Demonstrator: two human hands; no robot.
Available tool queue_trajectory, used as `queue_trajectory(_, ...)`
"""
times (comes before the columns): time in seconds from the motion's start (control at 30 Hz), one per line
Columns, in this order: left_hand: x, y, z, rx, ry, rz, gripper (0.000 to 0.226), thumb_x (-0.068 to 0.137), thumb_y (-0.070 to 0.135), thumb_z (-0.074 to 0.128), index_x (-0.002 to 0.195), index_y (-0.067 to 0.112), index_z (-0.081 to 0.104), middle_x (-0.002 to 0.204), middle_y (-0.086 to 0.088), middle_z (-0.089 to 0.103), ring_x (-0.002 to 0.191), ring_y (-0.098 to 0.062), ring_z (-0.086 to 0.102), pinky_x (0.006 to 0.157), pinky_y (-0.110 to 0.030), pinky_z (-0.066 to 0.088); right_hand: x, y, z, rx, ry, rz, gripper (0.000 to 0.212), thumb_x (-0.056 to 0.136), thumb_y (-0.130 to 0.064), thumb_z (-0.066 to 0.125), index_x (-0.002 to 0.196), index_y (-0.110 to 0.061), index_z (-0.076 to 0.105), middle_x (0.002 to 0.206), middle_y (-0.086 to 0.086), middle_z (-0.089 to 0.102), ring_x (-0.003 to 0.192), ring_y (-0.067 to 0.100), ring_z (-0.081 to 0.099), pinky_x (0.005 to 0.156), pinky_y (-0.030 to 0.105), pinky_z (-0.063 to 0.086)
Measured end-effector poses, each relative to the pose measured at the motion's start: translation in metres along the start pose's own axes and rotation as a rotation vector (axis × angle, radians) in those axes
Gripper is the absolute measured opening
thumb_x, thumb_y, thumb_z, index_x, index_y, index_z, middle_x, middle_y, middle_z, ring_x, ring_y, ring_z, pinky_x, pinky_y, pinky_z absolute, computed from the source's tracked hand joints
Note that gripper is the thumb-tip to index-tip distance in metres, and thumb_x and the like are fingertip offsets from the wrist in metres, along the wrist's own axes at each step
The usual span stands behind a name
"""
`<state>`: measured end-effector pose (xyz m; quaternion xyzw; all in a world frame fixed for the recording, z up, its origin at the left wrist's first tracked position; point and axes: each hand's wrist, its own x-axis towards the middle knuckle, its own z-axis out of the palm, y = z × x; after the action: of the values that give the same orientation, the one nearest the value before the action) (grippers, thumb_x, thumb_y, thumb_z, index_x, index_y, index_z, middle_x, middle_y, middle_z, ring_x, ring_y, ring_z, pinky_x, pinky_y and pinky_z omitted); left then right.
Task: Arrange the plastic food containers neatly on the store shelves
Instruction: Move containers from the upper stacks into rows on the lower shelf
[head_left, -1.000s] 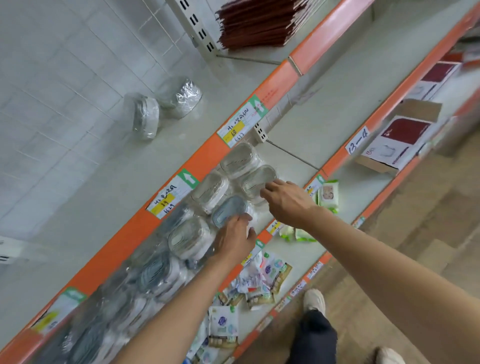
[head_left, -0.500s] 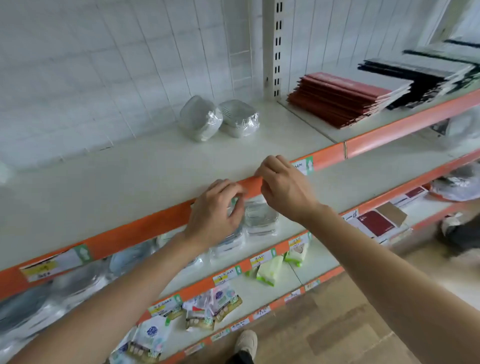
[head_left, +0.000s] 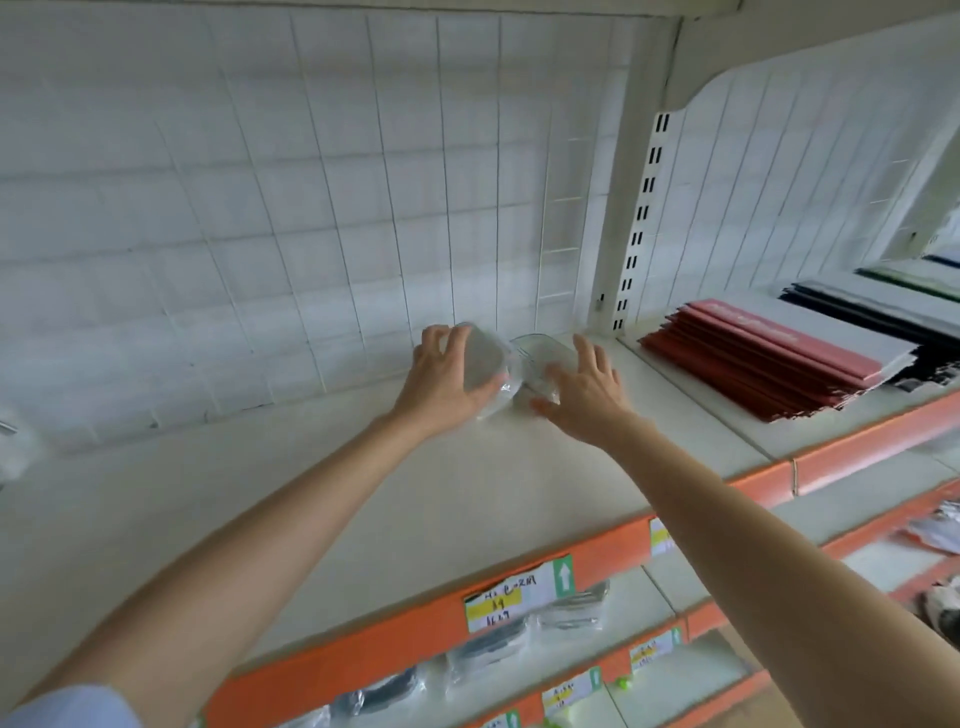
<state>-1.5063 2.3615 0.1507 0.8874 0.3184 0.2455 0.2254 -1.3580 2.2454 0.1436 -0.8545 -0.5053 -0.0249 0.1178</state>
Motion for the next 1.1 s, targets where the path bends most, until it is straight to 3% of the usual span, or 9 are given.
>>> queue_trajectory(0.1, 0.031, 0.006, 0.010, -0.087, -0.153, -0.181, 0.070, 0.081, 0.069, 0.052, 0.141, 0.045, 0.027, 0.150, -0.006, 0.011, 0.140, -0.033, 0.013, 0.112, -0.040, 0.019, 0.012, -0.003, -0.002, 0.047, -0.114, 0.060, 0.052, 0.088, -0.050, 0.055, 0.128, -0.019, 0.040, 0.138, 0.018, 0.028, 0.132, 0.036, 0.026, 0.104, 0.043, 0.028)
queue_trajectory(0.17, 0.043, 0.009, 0.019, -0.036, -0.199, -0.199, 0.059, 0.081, 0.070, 0.049, 0.131, 0.040, 0.041, 0.143, -0.008, 0.017, 0.137, -0.033, 0.013, 0.110, -0.040, 0.020, 0.014, -0.008, -0.004, 0.038, -0.130, 0.074, 0.053, 0.089, -0.052, 0.053, 0.124, -0.015, 0.039, 0.129, 0.019, 0.038, 0.124, 0.037, 0.035, 0.100, 0.042, 0.031)
queue_trajectory(0.4, 0.035, -0.013, -0.004, -0.052, -0.200, 0.100, 0.020, 0.087, 0.030, 0.064, 0.102, 0.020, 0.057, 0.121, -0.001, 0.037, 0.126, -0.021, 0.028, 0.100, -0.026, 0.023, 0.012, -0.009, -0.027, -0.163, -0.285, 0.024, 0.072, 0.083, -0.039, 0.067, 0.134, -0.009, 0.027, 0.130, 0.022, 0.034, 0.122, 0.041, 0.037, 0.098, 0.046, 0.037)
queue_trajectory(0.57, 0.006, -0.030, -0.041, -0.116, -0.360, -0.007, 0.091, 0.060, 0.039, 0.073, 0.141, 0.024, 0.033, 0.132, -0.009, 0.033, 0.130, -0.021, 0.030, 0.110, -0.035, 0.028, 0.009, -0.015, -0.030, -0.165, -0.465, 0.067, 0.107, 0.071, -0.062, 0.069, 0.144, -0.009, 0.013, 0.146, 0.017, 0.023, 0.134, 0.037, 0.027, 0.106, 0.048, 0.028)
queue_trajectory(0.63, 0.000, -0.033, -0.043, -0.062, -0.369, -0.174, 0.099, 0.066, 0.043, 0.082, 0.145, 0.022, 0.027, 0.137, -0.008, 0.032, 0.131, -0.022, 0.032, 0.109, -0.036, 0.030, 0.001, -0.017, -0.019, -0.084, -0.386, 0.072, 0.100, 0.074, -0.059, 0.066, 0.143, -0.005, 0.017, 0.144, 0.016, 0.025, 0.133, 0.034, 0.026, 0.105, 0.044, 0.028)
queue_trajectory(0.73, -0.010, -0.030, -0.043, -0.080, -0.387, -0.292, 0.074, 0.069, 0.041, 0.082, 0.128, 0.015, 0.046, 0.123, -0.002, 0.054, 0.116, -0.019, 0.052, 0.096, -0.031, 0.043, -0.014, -0.015, -0.011, -0.076, -0.281, 0.070, 0.093, 0.073, -0.057, 0.066, 0.136, -0.001, 0.027, 0.133, 0.013, 0.030, 0.127, 0.030, 0.029, 0.099, 0.041, 0.031)
queue_trajectory(0.83, -0.027, -0.019, -0.039, -0.027, -0.266, -0.245, 0.067, 0.062, 0.038, 0.087, 0.112, 0.009, 0.055, 0.111, -0.005, 0.059, 0.108, -0.022, 0.057, 0.085, -0.032, 0.046, -0.034, -0.009, -0.014, -0.069, -0.246, 0.059, 0.095, 0.067, -0.058, 0.071, 0.133, -0.002, 0.031, 0.130, 0.012, 0.031, 0.124, 0.029, 0.030, 0.099, 0.040, 0.032)
queue_trajectory(1.0, -0.065, 0.025, -0.032, 0.069, 0.064, -0.068, 0.093, 0.056, 0.042, 0.087, 0.129, 0.010, 0.040, 0.124, -0.010, 0.041, 0.117, -0.026, 0.037, 0.097, -0.036, 0.037, -0.081, 0.007, -0.026, -0.047, 0.246, 0.000, 0.082, 0.057, -0.040, 0.077, 0.121, -0.007, 0.039, 0.121, 0.010, 0.037, 0.110, 0.028, 0.034, 0.091, 0.038, 0.029)
queue_trajectory(1.1, -0.088, 0.056, -0.028, 0.054, 0.092, -0.010, 0.093, 0.059, 0.042, 0.086, 0.132, 0.010, 0.039, 0.126, -0.011, 0.040, 0.118, -0.026, 0.036, 0.100, -0.037, 0.035, -0.112, 0.024, -0.036, -0.013, 0.382, 0.026, 0.077, 0.051, -0.028, 0.074, 0.117, -0.006, 0.041, 0.117, 0.011, 0.038, 0.106, 0.028, 0.033, 0.086, 0.036, 0.027)
